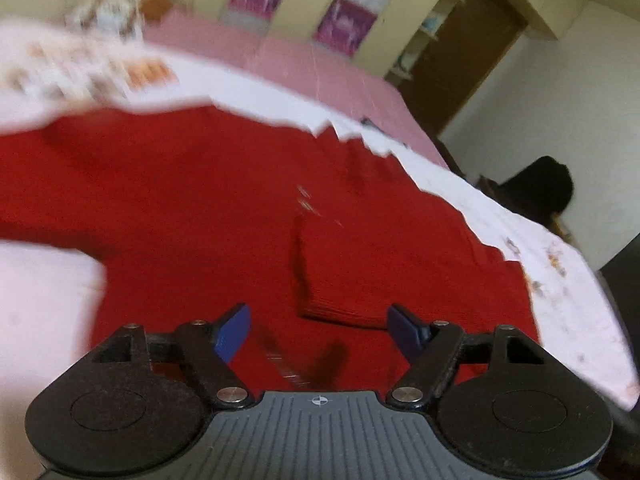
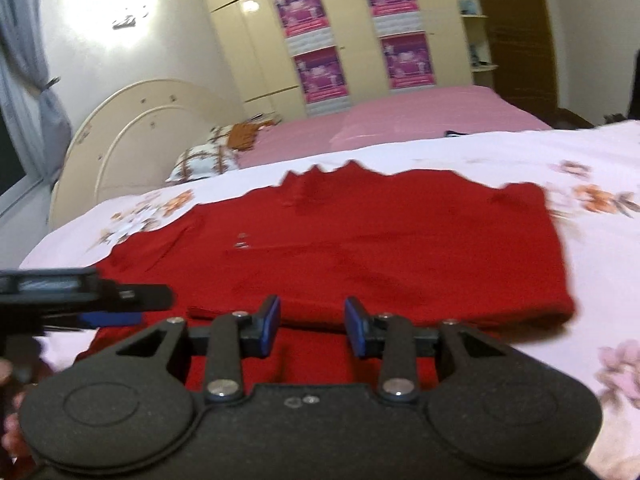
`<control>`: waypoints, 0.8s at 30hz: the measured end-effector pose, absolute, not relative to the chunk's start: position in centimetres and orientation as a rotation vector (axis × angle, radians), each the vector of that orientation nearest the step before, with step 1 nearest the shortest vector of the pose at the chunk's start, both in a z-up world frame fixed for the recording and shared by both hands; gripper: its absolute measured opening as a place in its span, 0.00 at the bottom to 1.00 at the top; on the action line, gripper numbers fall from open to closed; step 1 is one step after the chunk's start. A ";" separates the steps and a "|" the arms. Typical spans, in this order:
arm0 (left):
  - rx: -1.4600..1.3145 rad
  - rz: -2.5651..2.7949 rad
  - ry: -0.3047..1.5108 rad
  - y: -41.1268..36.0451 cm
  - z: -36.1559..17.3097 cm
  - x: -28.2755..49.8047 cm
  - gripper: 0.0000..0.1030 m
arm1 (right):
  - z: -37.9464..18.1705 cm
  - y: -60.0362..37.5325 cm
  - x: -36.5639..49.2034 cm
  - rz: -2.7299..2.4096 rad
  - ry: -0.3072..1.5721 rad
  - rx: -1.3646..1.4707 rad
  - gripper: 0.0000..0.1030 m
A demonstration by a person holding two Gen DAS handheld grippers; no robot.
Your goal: Fold small clothes
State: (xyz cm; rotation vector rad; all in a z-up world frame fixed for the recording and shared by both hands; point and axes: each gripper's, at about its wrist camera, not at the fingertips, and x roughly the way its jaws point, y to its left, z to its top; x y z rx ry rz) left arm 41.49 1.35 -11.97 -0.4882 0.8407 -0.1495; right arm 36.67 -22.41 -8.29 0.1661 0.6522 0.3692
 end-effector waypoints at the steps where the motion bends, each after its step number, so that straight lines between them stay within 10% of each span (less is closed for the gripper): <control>1: -0.502 -0.167 0.852 0.9 -12.4 42.2 0.72 | -8.3 -23.3 36.3 0.360 0.651 0.177 0.35; 3: -0.476 -0.178 0.846 -0.2 -12.6 43.3 0.65 | -8.7 -24.6 36.1 0.337 0.654 0.190 0.35; 5: -0.477 -0.184 0.866 -0.7 -13.0 44.4 0.18 | -9.0 -25.6 35.9 0.315 0.657 0.207 0.35; 13: -0.437 -0.095 0.742 4.3 -11.0 43.1 0.01 | -9.8 -27.6 35.6 0.272 0.673 0.263 0.35; 17: -0.496 -0.172 0.788 4.0 -11.2 43.0 0.09 | -9.9 -27.3 35.7 0.278 0.673 0.263 0.36; 20: -0.495 -0.170 0.778 2.5 -11.3 42.5 0.67 | -10.1 -26.8 35.8 0.282 0.680 0.260 0.36; 24: -0.553 -0.220 0.827 2.0 -12.8 43.1 0.56 | -10.1 -26.6 35.8 0.280 0.684 0.256 0.36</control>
